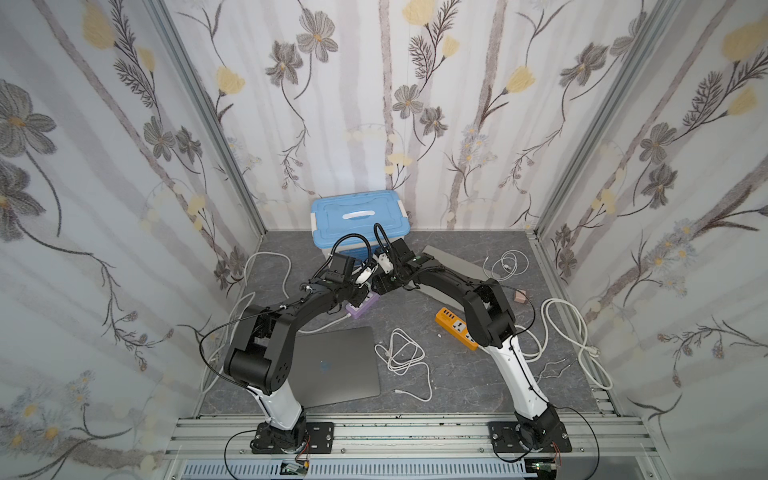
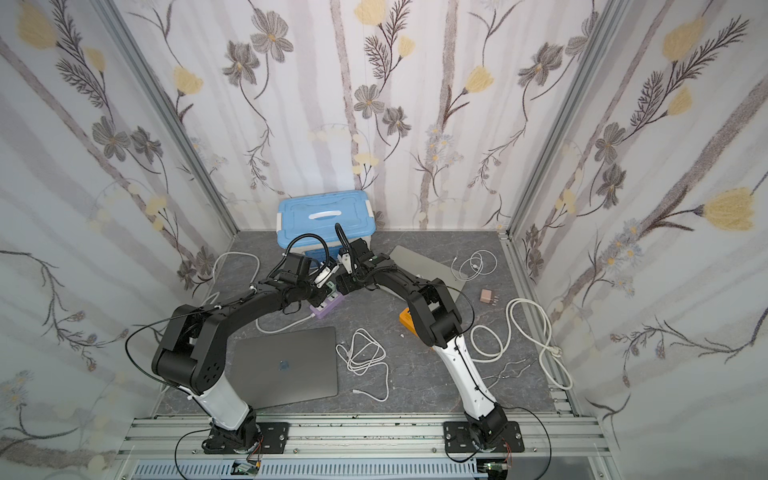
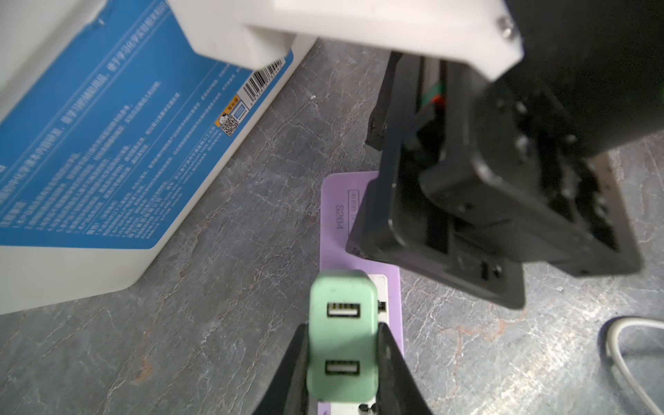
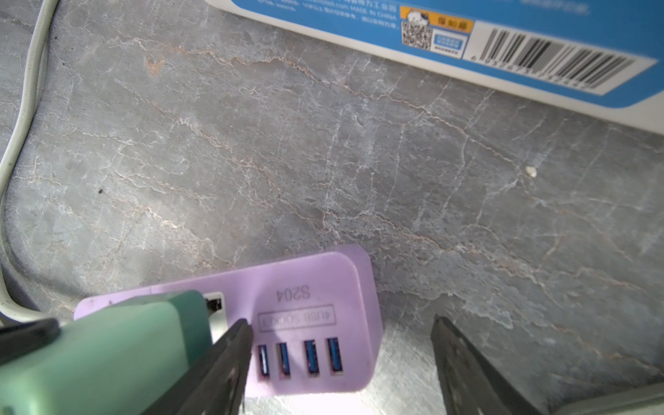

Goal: Unplug the laptop charger
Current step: Remove the plug from the socket.

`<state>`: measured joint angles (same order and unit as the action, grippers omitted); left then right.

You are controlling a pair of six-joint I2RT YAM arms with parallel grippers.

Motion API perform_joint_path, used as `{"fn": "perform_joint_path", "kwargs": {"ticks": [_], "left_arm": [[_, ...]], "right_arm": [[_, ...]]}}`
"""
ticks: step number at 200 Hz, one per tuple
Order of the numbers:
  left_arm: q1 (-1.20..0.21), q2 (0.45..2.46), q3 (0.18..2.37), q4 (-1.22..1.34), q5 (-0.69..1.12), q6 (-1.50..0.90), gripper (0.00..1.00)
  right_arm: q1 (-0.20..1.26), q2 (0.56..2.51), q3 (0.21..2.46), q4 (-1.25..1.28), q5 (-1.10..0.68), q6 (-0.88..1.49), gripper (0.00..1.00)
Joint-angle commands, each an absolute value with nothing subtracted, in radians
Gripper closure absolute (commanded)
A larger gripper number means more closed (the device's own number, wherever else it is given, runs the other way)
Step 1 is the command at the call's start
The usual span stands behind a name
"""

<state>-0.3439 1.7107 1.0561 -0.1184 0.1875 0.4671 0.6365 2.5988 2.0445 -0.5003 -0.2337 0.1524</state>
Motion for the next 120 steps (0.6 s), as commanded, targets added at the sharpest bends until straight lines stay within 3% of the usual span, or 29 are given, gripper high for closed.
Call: {"fn": "perform_joint_path", "kwargs": {"ticks": [1, 60, 120], "left_arm": [[-0.344, 1.697, 1.055, -0.104, 0.212, 0.456, 1.00], [-0.350, 1.582, 1.070, -0.126, 0.194, 0.402, 1.00], [-0.417, 1.450, 1.060, -0.286, 0.053, 0.127, 1.00]], "right_arm": [[0.635, 2.609, 2.039, -0.574, -0.170, 0.138, 0.23], [0.636, 2.609, 2.039, -0.570, -0.175, 0.139, 0.23], [0.618, 2.441, 1.919, -0.481, -0.171, 0.132, 0.11]]}}
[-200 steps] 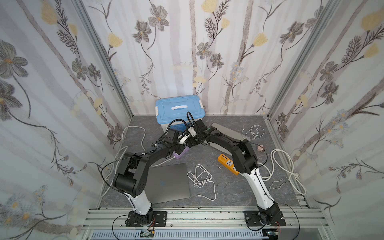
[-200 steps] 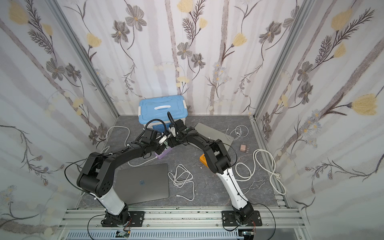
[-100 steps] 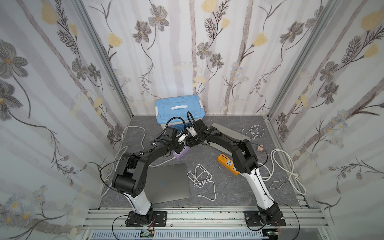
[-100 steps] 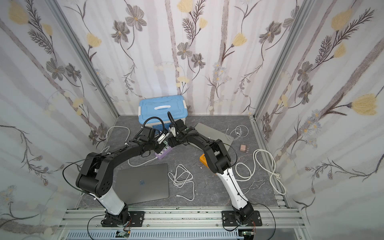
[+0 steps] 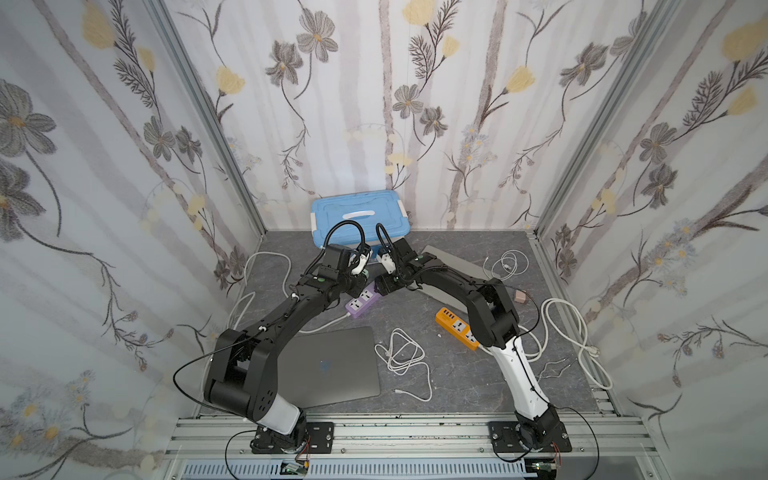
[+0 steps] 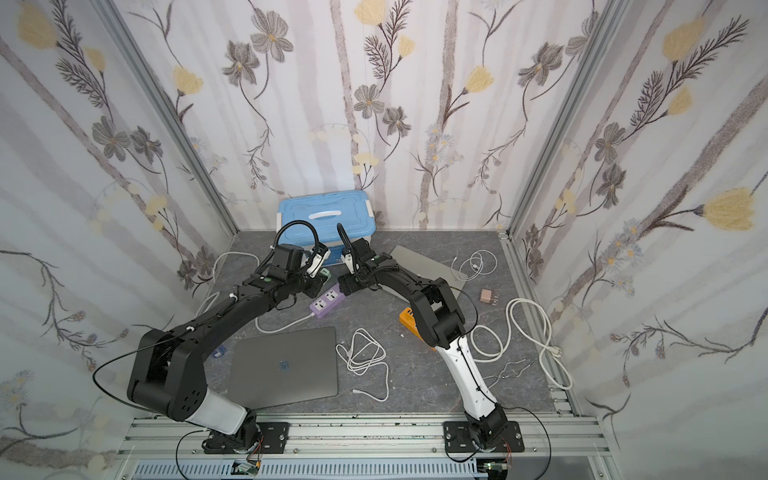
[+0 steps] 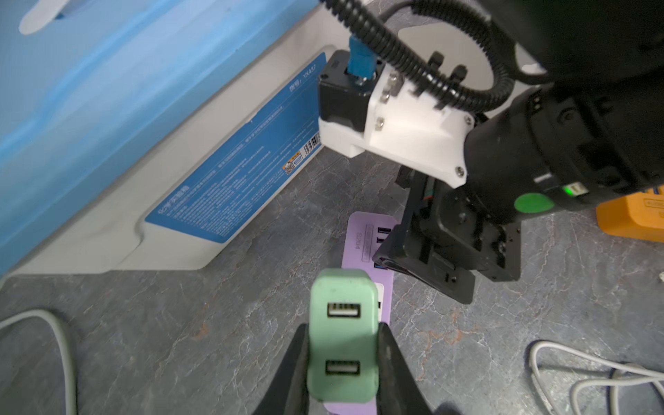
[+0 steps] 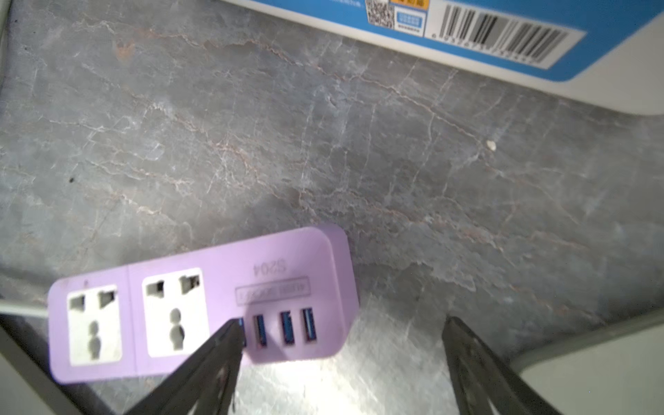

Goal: Unplug the laptop charger
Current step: Remove the plug from the socket, then place the plug at the center of the board.

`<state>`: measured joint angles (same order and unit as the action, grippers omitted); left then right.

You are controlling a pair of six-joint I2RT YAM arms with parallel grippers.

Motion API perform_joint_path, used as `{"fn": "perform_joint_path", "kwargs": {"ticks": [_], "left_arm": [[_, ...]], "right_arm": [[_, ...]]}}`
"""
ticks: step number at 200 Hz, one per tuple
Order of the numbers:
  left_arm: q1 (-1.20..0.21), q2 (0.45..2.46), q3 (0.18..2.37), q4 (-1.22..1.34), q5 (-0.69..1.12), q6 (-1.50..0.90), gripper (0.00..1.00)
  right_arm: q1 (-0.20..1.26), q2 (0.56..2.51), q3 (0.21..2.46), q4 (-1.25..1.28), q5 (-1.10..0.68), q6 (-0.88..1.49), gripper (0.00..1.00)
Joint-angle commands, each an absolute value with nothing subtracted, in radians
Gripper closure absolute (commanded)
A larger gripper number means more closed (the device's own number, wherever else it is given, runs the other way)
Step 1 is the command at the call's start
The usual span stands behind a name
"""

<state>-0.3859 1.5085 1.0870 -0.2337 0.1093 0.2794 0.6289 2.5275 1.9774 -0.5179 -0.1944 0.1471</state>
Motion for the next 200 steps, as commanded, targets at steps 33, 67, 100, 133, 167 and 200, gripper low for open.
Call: {"fn": "perform_joint_path", "kwargs": {"ticks": [33, 67, 100, 133, 167, 200], "left_arm": [[-0.469, 1.329, 0.927, -0.197, 0.154, -0.063, 1.00], [-0.516, 1.364, 0.845, -0.049, 0.291, -0.203, 1.00], [-0.555, 1.537, 0.943, -0.037, 0.326, -0.283, 1.00], [-0.595, 1.668, 1.018, -0.003, 0.324, -0.362, 0.97], [-0.626, 1.747, 1.030, 0.055, 0.308, -0.384, 0.97], [-0.628, 1.794, 1.033, 0.084, 0.327, -0.428, 0.97]], "right_arm": [[0.589, 2.227, 1.648, -0.329, -0.211, 0.130, 0.00], [0.579, 1.958, 1.303, -0.130, -0.212, 0.153, 0.00], [0.572, 1.748, 1.062, -0.035, -0.217, 0.179, 0.00], [0.570, 1.604, 0.893, 0.004, -0.193, 0.206, 0.00], [0.560, 1.491, 0.775, 0.032, -0.192, 0.227, 0.00], [0.555, 1.445, 0.709, 0.020, -0.188, 0.225, 0.00]]}}
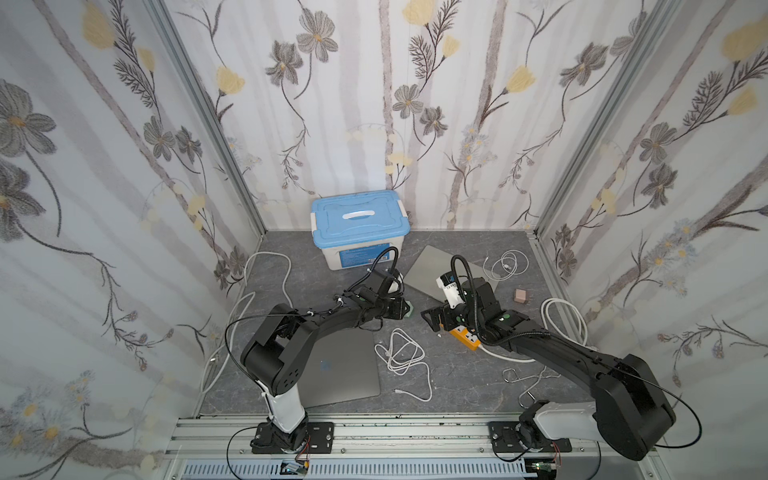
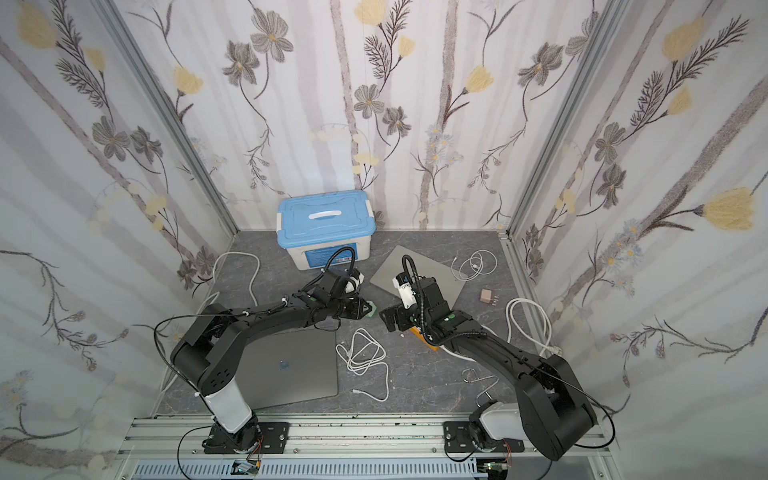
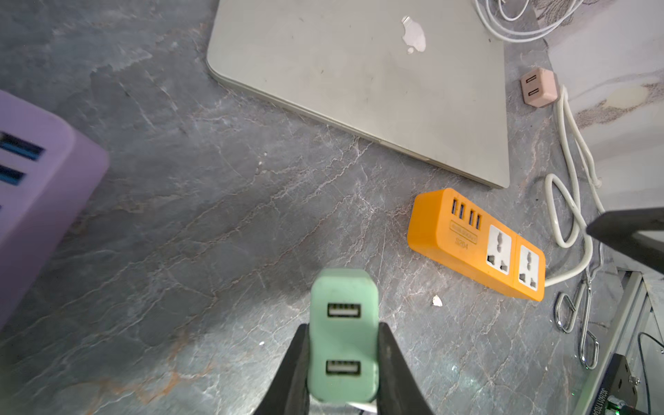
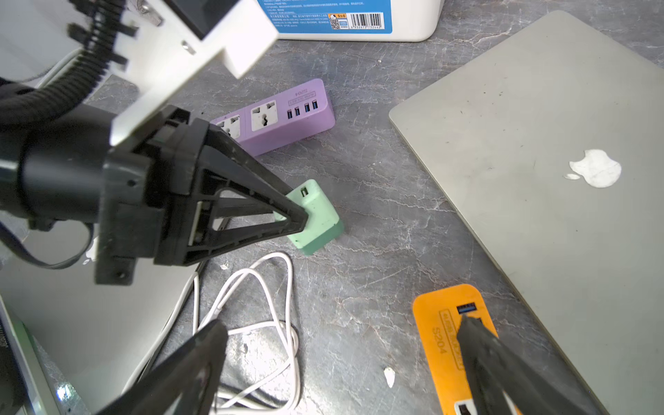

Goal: Unplug the laptop charger
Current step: Place the plug at the center of the board.

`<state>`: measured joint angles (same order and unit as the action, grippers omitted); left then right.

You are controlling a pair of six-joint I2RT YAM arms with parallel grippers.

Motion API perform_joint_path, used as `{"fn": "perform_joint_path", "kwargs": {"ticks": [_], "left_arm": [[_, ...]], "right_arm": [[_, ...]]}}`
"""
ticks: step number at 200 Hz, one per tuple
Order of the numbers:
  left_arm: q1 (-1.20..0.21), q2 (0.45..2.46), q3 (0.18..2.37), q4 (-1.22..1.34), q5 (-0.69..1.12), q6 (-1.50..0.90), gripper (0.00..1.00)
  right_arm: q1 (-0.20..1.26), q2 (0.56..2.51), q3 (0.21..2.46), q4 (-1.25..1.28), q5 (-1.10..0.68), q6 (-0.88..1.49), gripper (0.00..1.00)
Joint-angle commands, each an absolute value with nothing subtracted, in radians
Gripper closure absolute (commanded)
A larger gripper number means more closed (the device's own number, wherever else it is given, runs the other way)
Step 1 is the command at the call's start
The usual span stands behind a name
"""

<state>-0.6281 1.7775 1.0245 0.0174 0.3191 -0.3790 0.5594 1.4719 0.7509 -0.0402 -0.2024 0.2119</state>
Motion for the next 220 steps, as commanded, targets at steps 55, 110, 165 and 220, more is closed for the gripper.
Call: {"fn": "perform_joint_path", "kwargs": {"ticks": [55, 110, 165, 220], "left_arm": [[-0.626, 1.763, 0.985, 0.020, 0.282, -0.428, 0.84], [-0.626, 1.730, 0.918, -0.019, 0.229, -0.417, 0.68], [-0.624, 1.696, 0.934, -0.126, 0.116, -0.377, 0.44], [-0.596, 1.432, 0.883, -0.096, 0.027, -0.202, 0.18]], "right_arm": [[0.546, 1.435, 0.677, 0.027, -0.204, 0.218, 0.00], [0.545, 1.450, 0.673, 0.035, -0.216, 0.215, 0.00], [0.540, 1.445, 0.670, 0.029, -0.214, 0.209, 0.00], [0.355, 1.251, 0.613, 0.000, -0.264, 0.172, 0.00]]}}
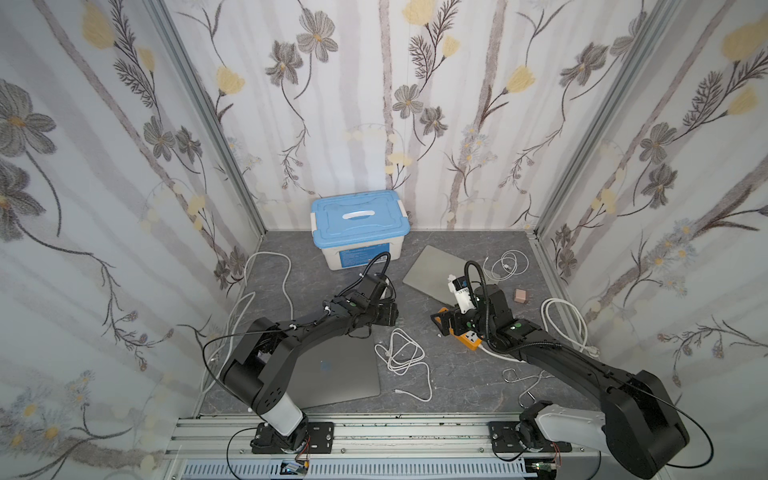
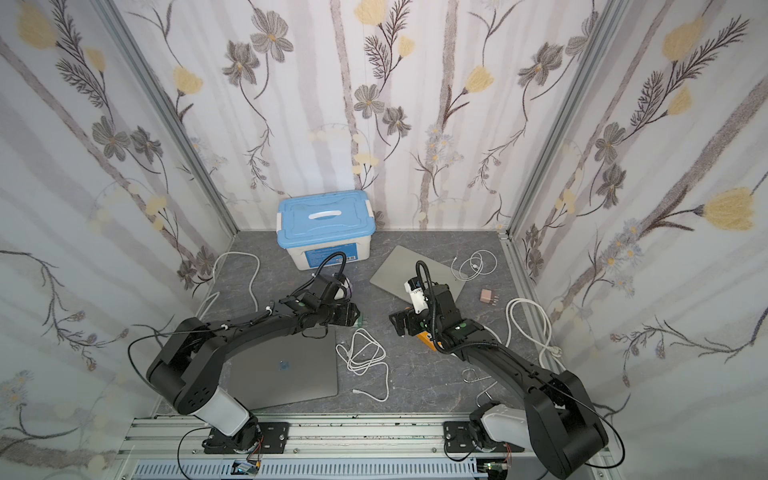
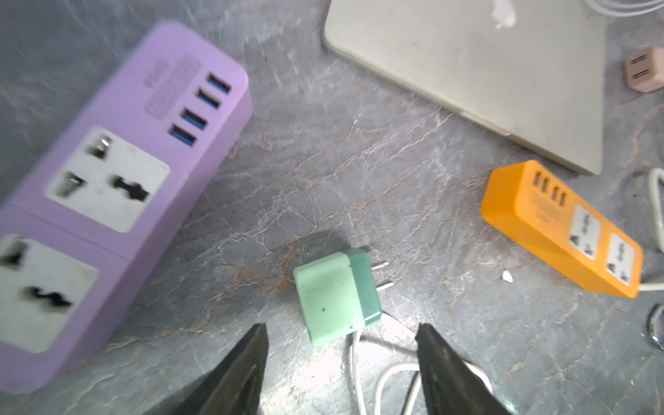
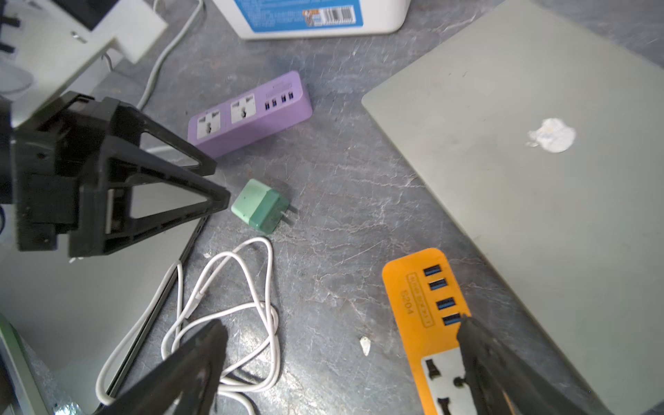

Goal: Unplug the laptop charger
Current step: Place the plug at the center of the board, then reset both arms

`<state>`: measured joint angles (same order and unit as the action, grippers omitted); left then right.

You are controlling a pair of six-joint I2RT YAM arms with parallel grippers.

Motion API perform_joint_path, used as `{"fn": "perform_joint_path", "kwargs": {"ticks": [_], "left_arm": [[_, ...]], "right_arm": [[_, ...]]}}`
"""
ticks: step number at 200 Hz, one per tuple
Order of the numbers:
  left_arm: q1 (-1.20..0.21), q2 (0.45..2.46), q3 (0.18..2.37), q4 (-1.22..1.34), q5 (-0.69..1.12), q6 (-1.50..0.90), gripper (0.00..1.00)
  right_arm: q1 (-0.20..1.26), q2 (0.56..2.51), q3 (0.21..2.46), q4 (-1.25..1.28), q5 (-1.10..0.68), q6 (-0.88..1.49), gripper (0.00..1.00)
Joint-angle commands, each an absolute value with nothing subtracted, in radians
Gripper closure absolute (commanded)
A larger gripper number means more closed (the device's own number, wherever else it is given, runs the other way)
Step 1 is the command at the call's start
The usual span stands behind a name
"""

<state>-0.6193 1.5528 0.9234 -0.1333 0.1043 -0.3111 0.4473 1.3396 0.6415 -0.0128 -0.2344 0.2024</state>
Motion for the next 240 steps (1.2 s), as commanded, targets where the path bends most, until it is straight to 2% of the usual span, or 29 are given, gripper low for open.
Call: {"fn": "perform_joint_path", "kwargs": {"ticks": [1, 7, 11, 48, 77, 96, 124, 134, 157, 167, 183, 203, 220, 232, 240], "left_arm": [[-0.594, 1.426, 0.880, -0.093, 0.024, -0.199, 0.16], [-0.575, 1.380, 0.858, -0.079, 0.009, -0.185, 0.03], [-0.561, 1.352, 0.842, -0.070, 0.002, -0.176, 0.00], [-0.348, 1.162, 0.722, -0.022, -0.083, -0.123, 0.00], [-0.193, 1.102, 0.620, 0.095, -0.127, -0.126, 0.00], [-0.142, 1.117, 0.552, 0.199, -0.188, -0.096, 0.00], [-0.057, 1.168, 0.437, 0.381, -0.120, -0.098, 0.00], [-0.031, 1.204, 0.403, 0.466, -0.097, -0.091, 0.00], [0.001, 1.308, 0.389, 0.592, -0.054, -0.080, 0.00], [0.004, 1.348, 0.389, 0.670, -0.040, -0.075, 0.00], [0.006, 1.410, 0.439, 0.665, -0.033, -0.037, 0.00], [0.006, 1.562, 0.419, 0.856, 0.029, -0.001, 0.00], [0.018, 1.558, 0.404, 0.868, 0.040, -0.017, 0.00], [0.017, 1.556, 0.408, 0.857, 0.040, -0.015, 0.00], [0.017, 1.549, 0.408, 0.841, 0.040, -0.014, 0.00]], "right_arm": [[0.350, 1.247, 0.611, 0.000, -0.265, 0.170, 0.00], [0.299, 1.218, 0.602, 0.005, -0.273, 0.167, 0.00], [0.263, 1.201, 0.595, 0.012, -0.280, 0.167, 0.00], [-0.012, 1.133, 0.528, 0.195, -0.293, 0.153, 0.00], [-0.094, 1.210, 0.461, 0.391, -0.239, 0.101, 0.00], [-0.131, 1.305, 0.394, 0.610, -0.298, 0.095, 0.00], [-0.152, 1.372, 0.299, 0.951, -0.351, 0.153, 0.00], [-0.151, 1.375, 0.307, 0.944, -0.342, 0.108, 0.00], [-0.151, 1.422, 0.253, 1.130, -0.315, 0.078, 0.00], [-0.140, 1.442, 0.264, 1.122, -0.367, 0.039, 0.00], [-0.074, 1.465, 0.296, 1.077, -0.273, -0.009, 0.00], [-0.077, 1.468, 0.269, 1.124, -0.245, 0.005, 0.00], [-0.052, 1.493, 0.207, 1.270, -0.142, 0.013, 0.00], [-0.003, 1.468, 0.217, 1.204, -0.013, 0.002, 0.00], [0.009, 1.478, 0.189, 1.277, 0.011, -0.001, 0.00]]}}
